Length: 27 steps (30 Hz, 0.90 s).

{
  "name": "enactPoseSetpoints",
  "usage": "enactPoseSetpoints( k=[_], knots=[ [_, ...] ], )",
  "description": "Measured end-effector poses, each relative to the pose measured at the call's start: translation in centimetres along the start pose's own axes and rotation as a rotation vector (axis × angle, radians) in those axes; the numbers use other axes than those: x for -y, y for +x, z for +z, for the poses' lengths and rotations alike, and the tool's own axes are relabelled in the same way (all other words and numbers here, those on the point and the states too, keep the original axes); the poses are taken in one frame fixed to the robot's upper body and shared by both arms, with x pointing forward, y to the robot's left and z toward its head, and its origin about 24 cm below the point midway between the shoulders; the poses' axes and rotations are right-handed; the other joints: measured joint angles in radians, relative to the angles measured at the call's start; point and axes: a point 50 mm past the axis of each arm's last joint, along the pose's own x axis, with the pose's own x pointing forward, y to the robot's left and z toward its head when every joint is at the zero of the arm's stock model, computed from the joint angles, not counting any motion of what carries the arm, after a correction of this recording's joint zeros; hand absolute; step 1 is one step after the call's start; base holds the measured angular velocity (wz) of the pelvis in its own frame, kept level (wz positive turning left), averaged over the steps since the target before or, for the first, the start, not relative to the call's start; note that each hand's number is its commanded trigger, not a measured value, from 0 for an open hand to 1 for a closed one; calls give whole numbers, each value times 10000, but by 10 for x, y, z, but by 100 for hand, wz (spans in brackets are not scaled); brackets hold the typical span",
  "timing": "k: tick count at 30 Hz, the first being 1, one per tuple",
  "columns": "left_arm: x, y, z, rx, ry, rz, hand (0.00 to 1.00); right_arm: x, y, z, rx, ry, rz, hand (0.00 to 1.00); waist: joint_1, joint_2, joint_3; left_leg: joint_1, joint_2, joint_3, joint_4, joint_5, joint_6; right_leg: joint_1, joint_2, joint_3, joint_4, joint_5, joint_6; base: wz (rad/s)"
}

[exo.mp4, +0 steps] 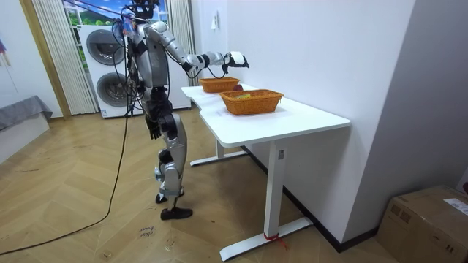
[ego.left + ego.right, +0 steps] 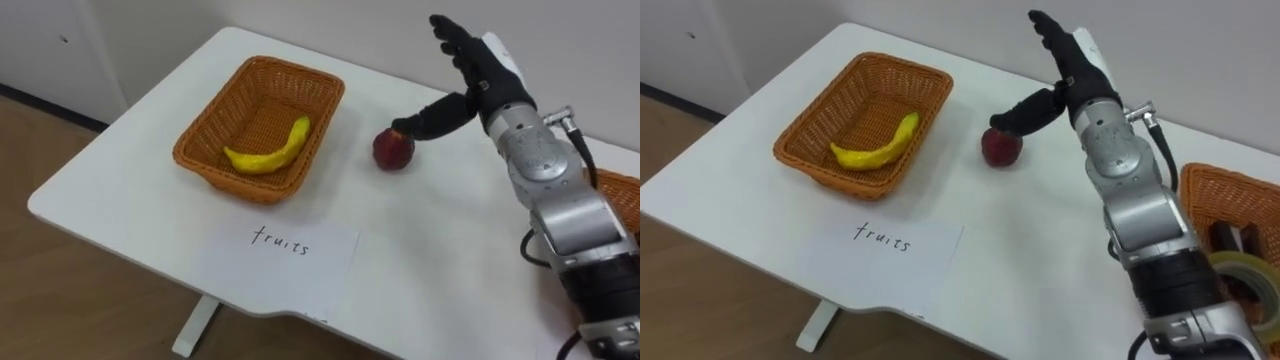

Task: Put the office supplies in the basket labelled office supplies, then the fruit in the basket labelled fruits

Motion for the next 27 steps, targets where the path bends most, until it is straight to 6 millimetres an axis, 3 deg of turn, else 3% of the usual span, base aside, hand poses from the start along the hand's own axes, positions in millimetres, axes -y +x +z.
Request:
enactPoseSetpoints(
  k=[2, 7, 13, 16, 27],
  knots=[
    [0, 0, 0, 2, -110, -22, 0, -1, 0, -1, -62, 260, 59, 0, -12, -12, -35, -100, 0, 11, 9, 6, -2, -115, -3, -21, 3, 2, -4, 0],
    [1, 0, -2, -57, -388, -84, 0, -2, 2, -22, -952, 608, 118, 0, 95, 39, -35, -105, -5, -17, 43, 10, 6, -117, -24, -176, -8, 1, -2, 3],
    [1, -1, -13, -352, -260, -251, 0, -5, 2, -41, -1768, 1424, 260, 0, 118, 353, -47, -96, -4, -17, 22, 10, 7, -120, -27, -169, -8, -1, 2, 0],
    [-2, -3, -19, -445, -265, -218, 0, -6, 1, -50, -2177, 1636, 293, 0, 119, 384, -45, -85, 7, -5, 24, 12, 2, -117, -17, -146, -9, -1, 2, 0],
    [-4, -5, -36, -1179, 96, -298, 0, -9, 1, -51, -2237, 1758, 407, 0, 190, 350, -36, -85, -8, -55, 99, 7, 2, -16, -33, -205, 8, 0, 1, 1]
  ],
)
